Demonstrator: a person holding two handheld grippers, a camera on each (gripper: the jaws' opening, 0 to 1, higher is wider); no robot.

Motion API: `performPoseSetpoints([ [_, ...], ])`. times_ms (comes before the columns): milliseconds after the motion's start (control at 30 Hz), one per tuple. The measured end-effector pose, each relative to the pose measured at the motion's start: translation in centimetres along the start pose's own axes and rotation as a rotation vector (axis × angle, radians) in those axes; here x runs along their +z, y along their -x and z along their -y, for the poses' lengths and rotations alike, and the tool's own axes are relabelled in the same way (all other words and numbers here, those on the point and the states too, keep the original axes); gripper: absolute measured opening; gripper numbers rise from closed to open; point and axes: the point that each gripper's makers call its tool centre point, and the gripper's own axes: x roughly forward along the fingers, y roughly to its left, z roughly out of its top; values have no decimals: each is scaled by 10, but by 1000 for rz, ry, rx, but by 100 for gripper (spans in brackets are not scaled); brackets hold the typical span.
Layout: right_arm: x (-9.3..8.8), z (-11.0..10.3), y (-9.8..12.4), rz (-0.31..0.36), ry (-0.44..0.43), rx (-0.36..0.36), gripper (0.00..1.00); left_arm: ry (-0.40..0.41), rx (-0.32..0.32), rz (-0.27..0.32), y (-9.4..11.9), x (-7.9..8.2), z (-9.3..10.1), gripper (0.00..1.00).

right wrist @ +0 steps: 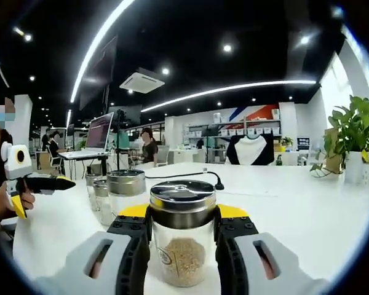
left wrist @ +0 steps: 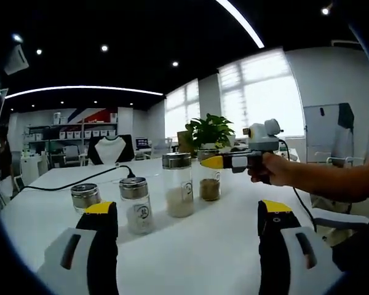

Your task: Rotate the seasoning bottle until the label or dispensing opening points toward the visible target arrow and the bottle remains upright within the marked orientation range

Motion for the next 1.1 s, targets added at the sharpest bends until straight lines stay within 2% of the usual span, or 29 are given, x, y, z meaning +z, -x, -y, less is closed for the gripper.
performPoseSetpoints([
  [233,1,-1,-5,16,-14,32,38,-1,-4,0,-2,0,3,100],
  [600,1,-3,-8,5,-20,50,39,-3,0,-4,-1,0,3,100],
  [667,-3,-3,-9,-17,-32,47,39,-4,3,-8,-1,-1,2,100],
  [700,-10,-2,-8,-60,-23,42,40,-5,4,-9,-1,-1,1,100],
  [733,-16,-1,-8,-96,-1,30,43,-6,5,-9,-1,-1,1,100],
  [767,-16,0,-8,-96,28,11,51,-6,4,-9,-1,0,1,100],
  [800,-8,-2,-9,-48,59,0,62,-5,3,-9,-1,0,1,100],
  [833,-6,-6,-6,-38,52,5,67,-5,4,-13,-1,0,1,100],
  [900,-2,-8,-1,-48,45,-7,69,-10,6,-21,0,-1,-1,100],
  [967,5,-4,9,-38,77,-63,75,-13,14,-25,2,0,-6,100],
  [1033,11,-8,18,-21,62,-67,81,-14,22,-21,5,1,-10,100],
  [1100,16,-13,27,-7,43,-62,81,-12,30,-24,6,0,-13,100],
])
